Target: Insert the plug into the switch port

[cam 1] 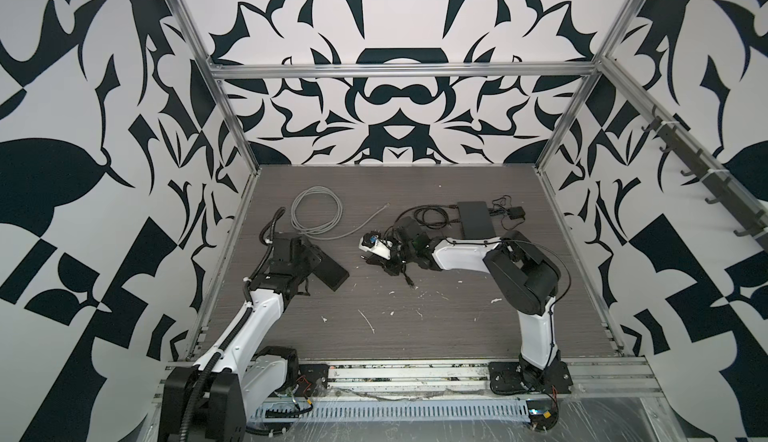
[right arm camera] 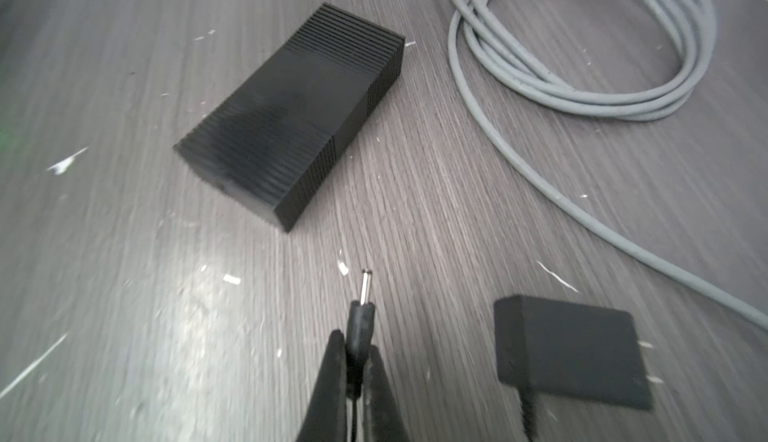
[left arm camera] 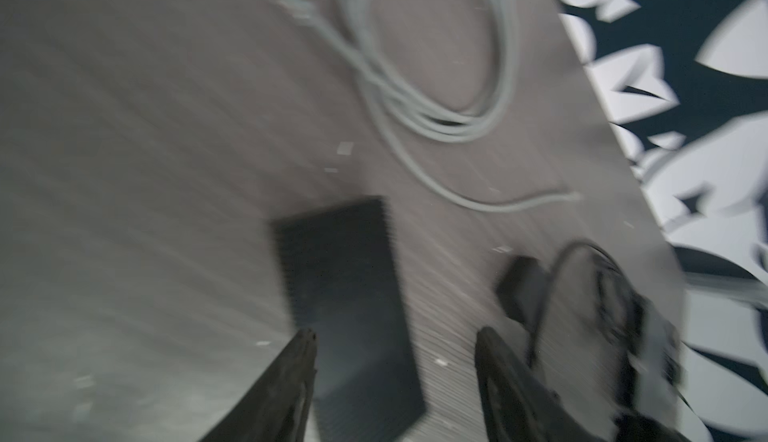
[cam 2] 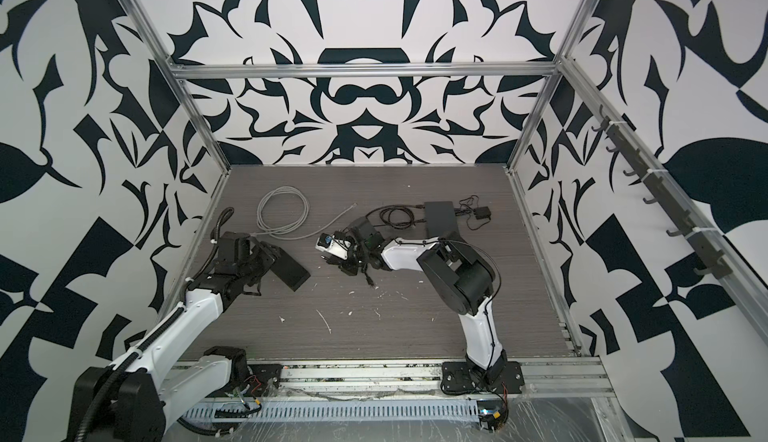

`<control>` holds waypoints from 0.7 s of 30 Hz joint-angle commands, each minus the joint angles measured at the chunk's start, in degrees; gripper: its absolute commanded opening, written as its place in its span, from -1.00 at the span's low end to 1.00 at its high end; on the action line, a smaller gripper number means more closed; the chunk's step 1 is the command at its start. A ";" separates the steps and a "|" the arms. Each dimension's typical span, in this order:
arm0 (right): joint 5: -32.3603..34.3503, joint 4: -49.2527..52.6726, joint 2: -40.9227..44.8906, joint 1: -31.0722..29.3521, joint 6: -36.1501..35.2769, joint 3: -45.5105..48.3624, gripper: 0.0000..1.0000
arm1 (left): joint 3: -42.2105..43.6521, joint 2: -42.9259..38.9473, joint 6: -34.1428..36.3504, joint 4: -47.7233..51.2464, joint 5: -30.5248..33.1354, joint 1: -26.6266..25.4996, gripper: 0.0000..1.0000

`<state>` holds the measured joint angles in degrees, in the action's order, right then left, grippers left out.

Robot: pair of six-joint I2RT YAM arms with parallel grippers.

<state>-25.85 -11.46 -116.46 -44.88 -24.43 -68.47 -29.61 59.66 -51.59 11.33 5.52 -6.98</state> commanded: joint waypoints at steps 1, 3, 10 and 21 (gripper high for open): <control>4.34 1.38 -1.26 -1.16 6.06 -4.26 -1.00 | -0.07 1.91 -0.42 1.50 3.54 1.36 0.29; 6.64 1.64 -2.60 -2.08 7.92 -6.15 -1.00 | 0.08 2.98 -0.45 1.35 4.91 1.43 0.29; 10.73 2.76 -5.98 -4.33 11.24 -11.09 -1.00 | 0.33 9.70 -1.12 -6.16 6.12 4.15 0.30; 11.57 -2.15 -8.85 -6.27 22.78 -11.13 -1.00 | -2.35 20.69 -0.44 -13.95 3.00 5.12 0.26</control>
<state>-14.94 -9.96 -125.40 -50.09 -5.78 -79.40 -30.52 78.70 -52.05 -0.21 9.67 -2.20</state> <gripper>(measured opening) 0.051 0.634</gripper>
